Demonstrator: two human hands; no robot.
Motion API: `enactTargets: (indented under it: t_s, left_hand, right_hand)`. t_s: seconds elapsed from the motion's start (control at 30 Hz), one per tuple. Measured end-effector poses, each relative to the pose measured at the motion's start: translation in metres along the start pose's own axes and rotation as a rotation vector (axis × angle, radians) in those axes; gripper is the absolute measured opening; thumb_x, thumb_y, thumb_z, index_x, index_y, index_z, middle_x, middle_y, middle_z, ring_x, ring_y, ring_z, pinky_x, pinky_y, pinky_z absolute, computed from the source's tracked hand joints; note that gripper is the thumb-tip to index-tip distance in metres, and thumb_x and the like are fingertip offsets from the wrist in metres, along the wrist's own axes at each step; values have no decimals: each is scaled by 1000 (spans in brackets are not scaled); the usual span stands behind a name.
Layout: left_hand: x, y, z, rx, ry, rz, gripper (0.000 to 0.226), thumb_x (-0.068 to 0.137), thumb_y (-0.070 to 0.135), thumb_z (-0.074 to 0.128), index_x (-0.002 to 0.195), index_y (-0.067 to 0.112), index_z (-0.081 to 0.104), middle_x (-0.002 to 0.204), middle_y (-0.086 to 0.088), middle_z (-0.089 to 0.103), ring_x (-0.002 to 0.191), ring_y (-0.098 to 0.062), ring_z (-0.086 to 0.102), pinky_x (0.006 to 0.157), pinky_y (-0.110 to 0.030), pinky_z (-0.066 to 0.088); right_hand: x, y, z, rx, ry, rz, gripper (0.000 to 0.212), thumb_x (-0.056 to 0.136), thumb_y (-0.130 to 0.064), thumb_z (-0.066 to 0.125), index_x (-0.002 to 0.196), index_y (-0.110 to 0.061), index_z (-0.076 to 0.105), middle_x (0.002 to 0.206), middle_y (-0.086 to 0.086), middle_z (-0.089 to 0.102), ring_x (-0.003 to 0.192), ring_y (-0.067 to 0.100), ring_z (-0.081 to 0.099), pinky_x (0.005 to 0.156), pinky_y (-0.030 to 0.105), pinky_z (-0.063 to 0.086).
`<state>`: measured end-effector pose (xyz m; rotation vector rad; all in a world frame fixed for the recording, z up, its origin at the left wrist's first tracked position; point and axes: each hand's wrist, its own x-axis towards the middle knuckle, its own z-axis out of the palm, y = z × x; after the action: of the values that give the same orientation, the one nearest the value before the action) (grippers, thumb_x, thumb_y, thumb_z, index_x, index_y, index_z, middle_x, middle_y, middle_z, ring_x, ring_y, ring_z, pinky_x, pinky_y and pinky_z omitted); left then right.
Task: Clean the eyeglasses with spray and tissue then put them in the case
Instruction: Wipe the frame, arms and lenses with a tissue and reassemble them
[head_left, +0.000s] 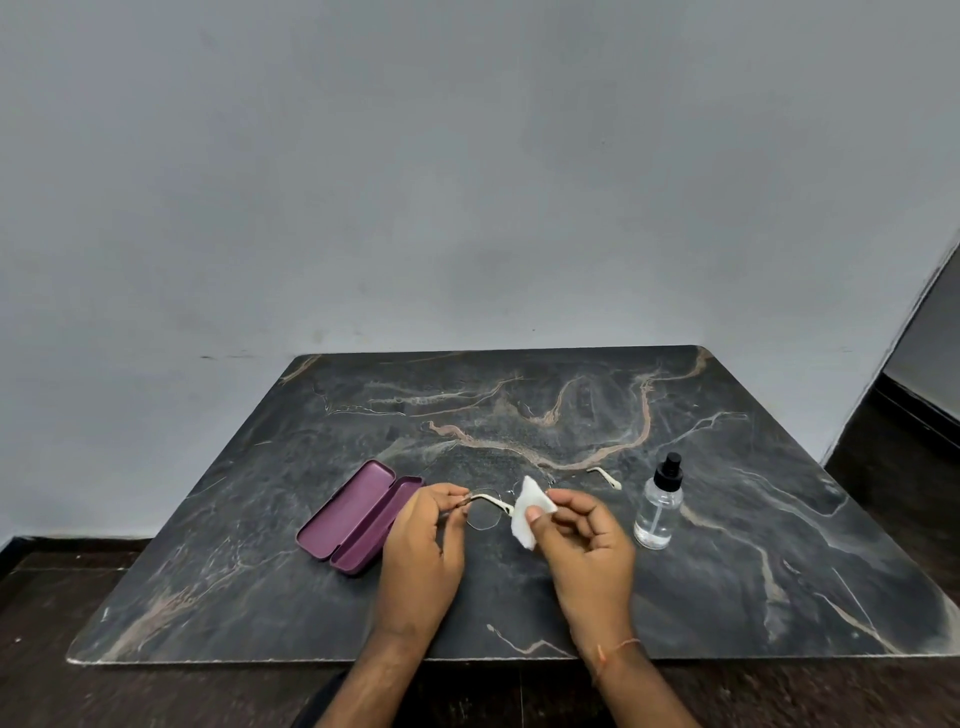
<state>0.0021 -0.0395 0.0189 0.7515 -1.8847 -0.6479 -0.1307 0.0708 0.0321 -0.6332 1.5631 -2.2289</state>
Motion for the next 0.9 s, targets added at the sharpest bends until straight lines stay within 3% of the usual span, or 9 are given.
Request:
enactTargets:
  t_s: [0.1, 0.2, 0.37, 0.57, 0.77, 0.9]
  left_hand:
    - [-1, 4, -1, 36, -38, 29, 20, 99, 3, 74, 108, 21, 71, 115, 20, 70, 111, -5, 70, 94, -32, 59]
    - [-2, 6, -2, 47, -58, 64, 21, 98, 1, 73, 107, 19, 72, 113, 18, 70, 109, -5, 69, 93, -28, 57]
    - [-3, 9, -5, 36, -102, 60, 23, 99, 1, 70, 105, 24, 71, 106, 22, 68, 103, -4, 69, 89, -18, 53]
    - [-4, 8, -4, 56, -116, 69, 20, 100, 2, 70, 104, 21, 71, 106, 20, 68, 102, -2, 68, 88, -15, 51]
    - [-4, 5, -2, 63, -117, 71, 13, 101, 6, 70, 103, 18, 71, 106, 17, 69, 103, -2, 68, 88, -22, 55]
    - [-4, 8, -4, 67, -127, 76, 19, 101, 3, 70, 103, 21, 70, 104, 18, 68, 100, -4, 68, 86, -22, 54]
  right_hand:
    - [-2, 4, 6, -246, 2, -214, 31, 81, -7, 90, 93, -33, 78, 84, -11, 79, 76, 3, 73, 74, 13, 55]
    - [-3, 9, 6, -539, -52, -426, 31, 81, -15, 90, 101, -36, 78, 90, -14, 74, 84, 3, 72, 77, 15, 55]
    - [-6, 16, 9, -849, -123, -468, 24, 89, -42, 74, 112, -46, 71, 84, -14, 61, 72, 1, 60, 65, 10, 43]
    - [-7, 10, 7, -731, -212, -451, 23, 89, -42, 74, 112, -44, 72, 91, -15, 69, 83, -1, 65, 73, 19, 54]
    - [-3, 10, 8, -697, -124, -408, 42, 85, -18, 86, 118, -40, 74, 94, -15, 66, 91, -14, 64, 78, -2, 43]
    - [-5, 10, 6, -635, -249, -403, 31, 89, -31, 83, 118, -42, 75, 96, -16, 71, 86, -1, 68, 77, 16, 54]
